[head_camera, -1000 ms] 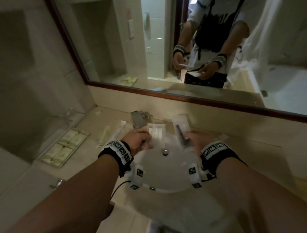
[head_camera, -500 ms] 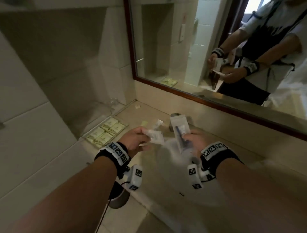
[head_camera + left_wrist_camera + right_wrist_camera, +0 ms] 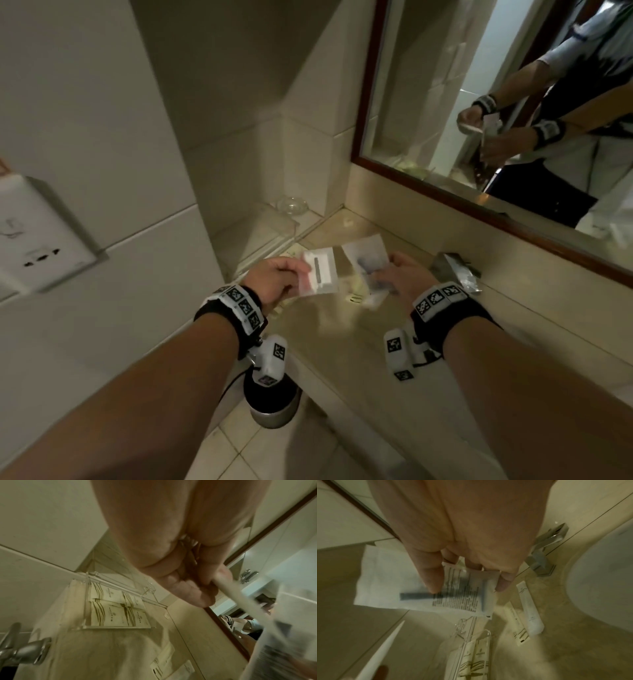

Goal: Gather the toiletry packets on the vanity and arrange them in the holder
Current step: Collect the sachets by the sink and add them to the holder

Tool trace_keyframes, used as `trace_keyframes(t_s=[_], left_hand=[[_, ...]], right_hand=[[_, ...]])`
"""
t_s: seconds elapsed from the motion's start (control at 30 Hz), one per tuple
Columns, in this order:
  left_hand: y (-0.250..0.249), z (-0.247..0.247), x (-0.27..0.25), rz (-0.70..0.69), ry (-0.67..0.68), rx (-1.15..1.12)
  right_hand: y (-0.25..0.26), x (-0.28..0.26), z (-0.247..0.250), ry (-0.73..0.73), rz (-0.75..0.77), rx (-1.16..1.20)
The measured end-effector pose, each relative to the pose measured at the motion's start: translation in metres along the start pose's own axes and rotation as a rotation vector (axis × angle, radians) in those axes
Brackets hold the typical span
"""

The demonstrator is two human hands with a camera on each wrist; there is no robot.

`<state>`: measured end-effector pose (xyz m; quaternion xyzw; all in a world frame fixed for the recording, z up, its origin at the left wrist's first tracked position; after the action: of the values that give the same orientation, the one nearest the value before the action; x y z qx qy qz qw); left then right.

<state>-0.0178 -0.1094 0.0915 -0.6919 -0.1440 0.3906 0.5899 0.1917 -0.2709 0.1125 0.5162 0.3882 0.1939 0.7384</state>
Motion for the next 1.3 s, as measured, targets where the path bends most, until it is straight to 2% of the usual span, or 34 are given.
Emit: trace_keyframes(t_s=[0.23, 0.37, 0.47, 0.6, 0.67, 0.8, 1.0, 1.13, 1.3], left_hand=[[0.003, 0.024, 0.022, 0.048, -0.028, -0.105], [0.012, 0.026, 0.043, 0.056, -0.030, -0.106], [0.014, 0.031, 0.059, 0.061, -0.077, -0.043], [0.002, 0.040, 0.074, 0.099, -0.155, 0.089], [-0.001, 0.044, 0.084, 0.129, -0.184, 0.090], [-0.001, 0.052, 0.101, 0.150, -0.259, 0.094], [0.007, 0.060, 0.110, 0.171, -0.280, 0.110], [0.011, 0.066, 0.116, 0.194, -0.299, 0.092], [0.009, 0.070, 0.131, 0.195, -0.292, 0.063]], right_hand=[[0.006, 0.025, -0.027, -0.006, 0.108, 0.145], [-0.003, 0.041, -0.024, 0.029, 0.091, 0.239], [-0.012, 0.062, -0.027, 0.051, -0.009, 0.404], [-0.003, 0.083, -0.036, 0.144, -0.148, 0.501], [-0.003, 0.097, -0.040, 0.203, -0.176, 0.468], [-0.014, 0.129, -0.048, 0.196, -0.226, 0.576], [-0.021, 0.150, -0.057, 0.253, -0.135, 0.446], [-0.021, 0.160, -0.063, 0.274, -0.166, 0.406], [-0.016, 0.164, -0.065, 0.172, -0.181, 0.401]])
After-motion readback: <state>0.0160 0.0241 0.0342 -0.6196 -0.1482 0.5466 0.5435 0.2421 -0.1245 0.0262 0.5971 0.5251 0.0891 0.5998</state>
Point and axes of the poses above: each hand's wrist, its own x-axis towards the middle knuckle, its own z-axis out of the back of the hand, y = z × x, the point moved 5 cm from there along x, towards the middle knuckle, and after that the axes turned 10 degrees about x, right-handed, at the moved point
